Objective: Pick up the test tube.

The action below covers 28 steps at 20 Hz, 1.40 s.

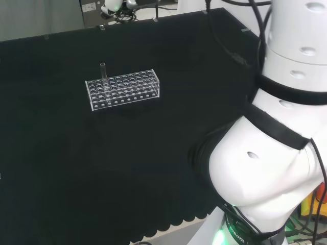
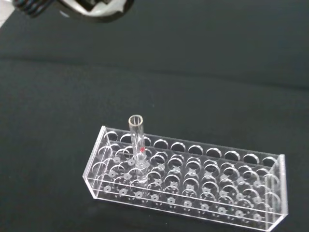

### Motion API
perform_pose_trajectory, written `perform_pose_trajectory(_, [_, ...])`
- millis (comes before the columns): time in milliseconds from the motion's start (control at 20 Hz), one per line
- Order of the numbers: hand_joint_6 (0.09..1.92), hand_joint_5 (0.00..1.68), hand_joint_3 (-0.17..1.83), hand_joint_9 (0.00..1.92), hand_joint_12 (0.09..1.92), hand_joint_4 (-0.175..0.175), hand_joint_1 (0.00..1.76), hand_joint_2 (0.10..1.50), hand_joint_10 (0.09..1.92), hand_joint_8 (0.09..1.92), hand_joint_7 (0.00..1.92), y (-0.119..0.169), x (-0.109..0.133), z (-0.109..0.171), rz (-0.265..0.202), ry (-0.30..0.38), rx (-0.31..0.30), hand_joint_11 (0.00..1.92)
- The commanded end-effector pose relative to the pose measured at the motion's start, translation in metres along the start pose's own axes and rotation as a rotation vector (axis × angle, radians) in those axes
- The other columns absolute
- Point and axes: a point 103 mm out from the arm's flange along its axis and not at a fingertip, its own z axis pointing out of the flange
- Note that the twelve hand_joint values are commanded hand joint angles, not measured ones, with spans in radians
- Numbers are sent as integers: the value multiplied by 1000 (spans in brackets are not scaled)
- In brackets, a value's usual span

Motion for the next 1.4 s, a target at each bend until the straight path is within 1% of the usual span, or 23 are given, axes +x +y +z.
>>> perform_pose_trajectory(50, [132, 490, 559, 662, 1476, -127, 863, 698, 842, 904, 656, 31, 16, 37, 4, -11, 101, 373])
perform_pose_trajectory(350, [158, 499, 579, 660, 1490, -130, 875, 686, 841, 902, 665, 45, 22, 71, 5, -38, 175, 356])
perform_pose_trajectory(500, [169, 501, 588, 660, 1492, -130, 877, 682, 842, 902, 667, 49, 22, 85, 15, -34, 205, 351])
perform_pose_trajectory(700, [181, 510, 592, 660, 1492, -129, 880, 680, 842, 905, 678, 54, 22, 100, 21, -43, 232, 347])
perform_pose_trajectory(950, [225, 513, 611, 667, 1491, -129, 906, 664, 839, 894, 711, 59, 22, 116, 15, -74, 260, 345])
perform_pose_trajectory(1200, [466, 484, 667, 692, 1488, -133, 943, 628, 823, 877, 764, 68, 24, 131, 22, -116, 292, 351])
perform_pose_trajectory(1400, [591, 505, 703, 719, 1478, -139, 1006, 595, 810, 872, 805, 78, 27, 141, 27, -157, 310, 367])
